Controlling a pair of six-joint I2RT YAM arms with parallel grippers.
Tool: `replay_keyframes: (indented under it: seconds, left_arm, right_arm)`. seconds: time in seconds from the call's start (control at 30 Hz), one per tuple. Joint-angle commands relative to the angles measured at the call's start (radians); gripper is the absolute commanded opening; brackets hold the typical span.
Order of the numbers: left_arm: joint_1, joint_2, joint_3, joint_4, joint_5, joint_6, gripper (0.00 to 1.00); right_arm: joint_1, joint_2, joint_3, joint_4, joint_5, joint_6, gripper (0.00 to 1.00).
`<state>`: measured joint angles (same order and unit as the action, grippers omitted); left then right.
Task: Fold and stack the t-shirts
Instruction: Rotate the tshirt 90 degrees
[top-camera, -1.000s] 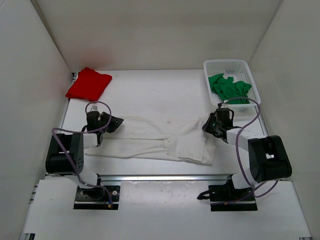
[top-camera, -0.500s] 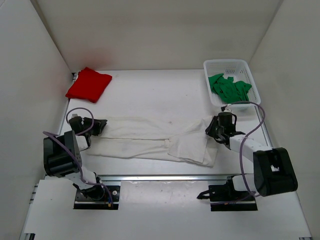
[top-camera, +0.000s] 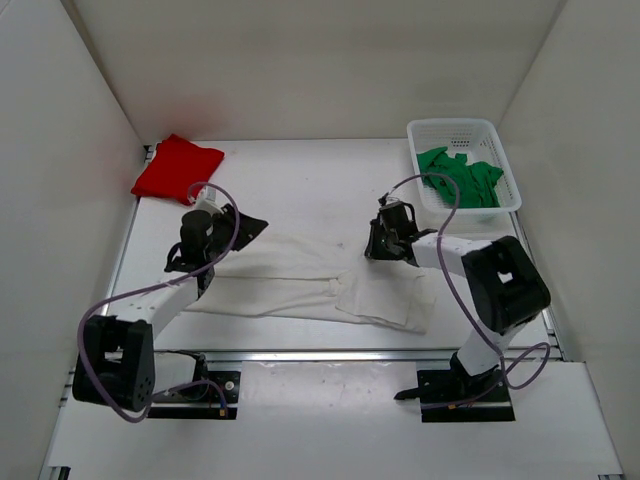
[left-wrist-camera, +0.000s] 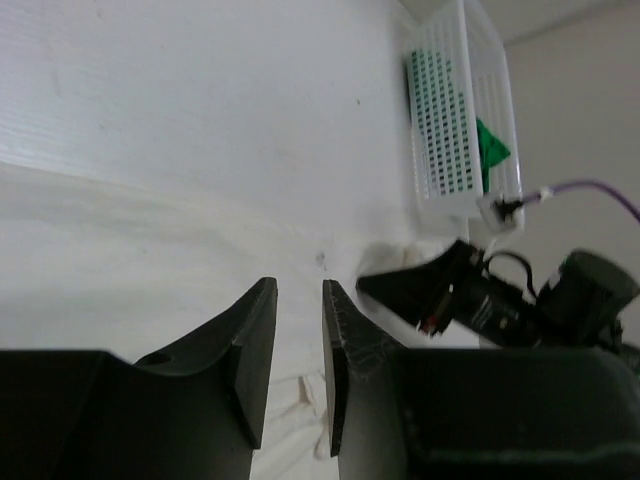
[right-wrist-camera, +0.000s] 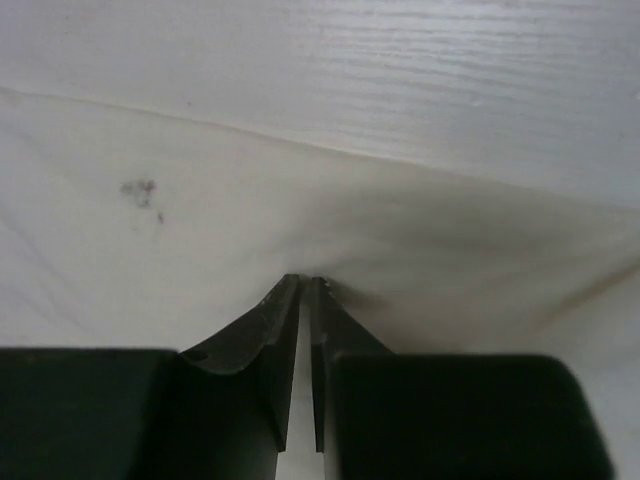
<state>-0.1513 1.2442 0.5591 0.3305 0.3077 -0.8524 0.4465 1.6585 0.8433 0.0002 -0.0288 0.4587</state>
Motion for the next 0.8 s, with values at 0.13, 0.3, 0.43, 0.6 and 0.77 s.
replay_keyframes:
  seconds: [0.13, 0.3, 0.43, 0.6, 0.77]
  left_arm:
    - [-0.047, -0.149, -0.093, -0.083, 0.030, 0.085, 0.37]
    - [-0.033, -0.203, -0.096, -0.119, 0.057, 0.108, 0.38]
    - [-0.018, -0.227, -0.103, -0.180, 0.057, 0.133, 0.38]
    - [0.004, -0.223, -0.093, -0.211, 0.059, 0.142, 0.38]
    - [-0.034, -0.203, -0.067, -0.180, 0.024, 0.121, 0.39]
  right_arm:
    - [-0.006, 0.312, 0.340, -0.113, -0.144, -0.041, 0.07]
    - [-0.019, 0.665, 0.920, -0.291, -0.255, -0.058, 0.06]
    - [0.017, 1.089, 1.812, -0.580, -0.286, -0.077, 0.05]
    - [-0.006, 0.847, 1.570, -0.284, -0.369, -0.027, 0.10]
    - [0.014, 0.655, 1.611, -0.569, -0.272, -0.216, 0.14]
